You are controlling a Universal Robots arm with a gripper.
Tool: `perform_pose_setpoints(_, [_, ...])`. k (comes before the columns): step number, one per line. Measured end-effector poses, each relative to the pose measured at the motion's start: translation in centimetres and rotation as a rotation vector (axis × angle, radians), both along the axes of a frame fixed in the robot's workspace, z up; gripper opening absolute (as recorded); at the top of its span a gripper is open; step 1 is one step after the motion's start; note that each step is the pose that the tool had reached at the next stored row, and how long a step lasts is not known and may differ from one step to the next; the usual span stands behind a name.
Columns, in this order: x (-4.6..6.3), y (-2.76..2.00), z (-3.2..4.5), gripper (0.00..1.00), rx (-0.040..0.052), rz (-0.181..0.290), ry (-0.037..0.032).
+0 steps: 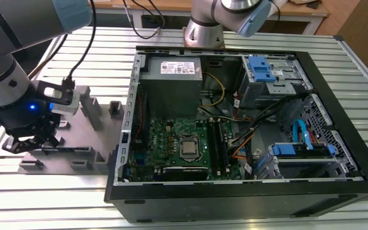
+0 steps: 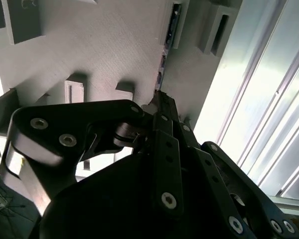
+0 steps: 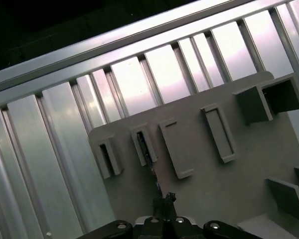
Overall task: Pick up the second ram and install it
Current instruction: 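Pick up the second ram and move it above second insertion slot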
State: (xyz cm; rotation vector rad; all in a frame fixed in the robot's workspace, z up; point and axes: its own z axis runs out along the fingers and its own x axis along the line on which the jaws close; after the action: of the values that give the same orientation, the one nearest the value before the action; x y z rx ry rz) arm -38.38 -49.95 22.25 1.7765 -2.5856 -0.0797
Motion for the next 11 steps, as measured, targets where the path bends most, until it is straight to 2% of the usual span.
perform_pose_setpoints(11, [0.00,0.00,0.00,0.07,0.0000,0.091,0.0000])
